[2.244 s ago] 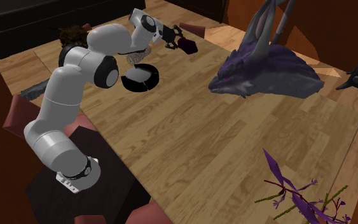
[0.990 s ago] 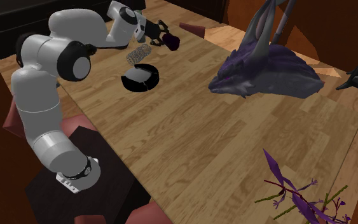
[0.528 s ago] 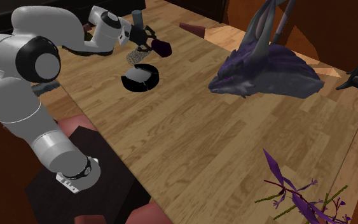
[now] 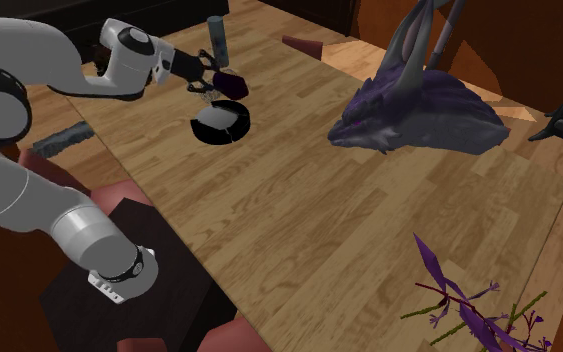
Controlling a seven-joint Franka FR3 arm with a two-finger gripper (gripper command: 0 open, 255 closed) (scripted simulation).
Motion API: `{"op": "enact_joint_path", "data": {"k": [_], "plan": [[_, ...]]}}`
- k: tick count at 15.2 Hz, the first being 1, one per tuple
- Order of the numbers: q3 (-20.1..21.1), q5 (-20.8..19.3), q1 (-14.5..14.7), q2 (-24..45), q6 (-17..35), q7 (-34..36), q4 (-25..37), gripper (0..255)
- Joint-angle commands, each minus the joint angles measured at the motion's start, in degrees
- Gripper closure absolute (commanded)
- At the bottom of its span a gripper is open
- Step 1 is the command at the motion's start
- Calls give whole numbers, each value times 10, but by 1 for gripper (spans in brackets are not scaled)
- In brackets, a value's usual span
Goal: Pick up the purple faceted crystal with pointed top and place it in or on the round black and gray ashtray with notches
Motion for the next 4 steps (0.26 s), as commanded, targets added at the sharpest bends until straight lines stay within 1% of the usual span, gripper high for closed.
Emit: {"op": "enact_joint_path", "data": {"k": [1,2,4], "plan": [[3,19,12,-41,-2,3,-39,255],[5,31,20,-63,-5,2,-58,255],[8,19,18,-57,1,18,-66,255]]}}
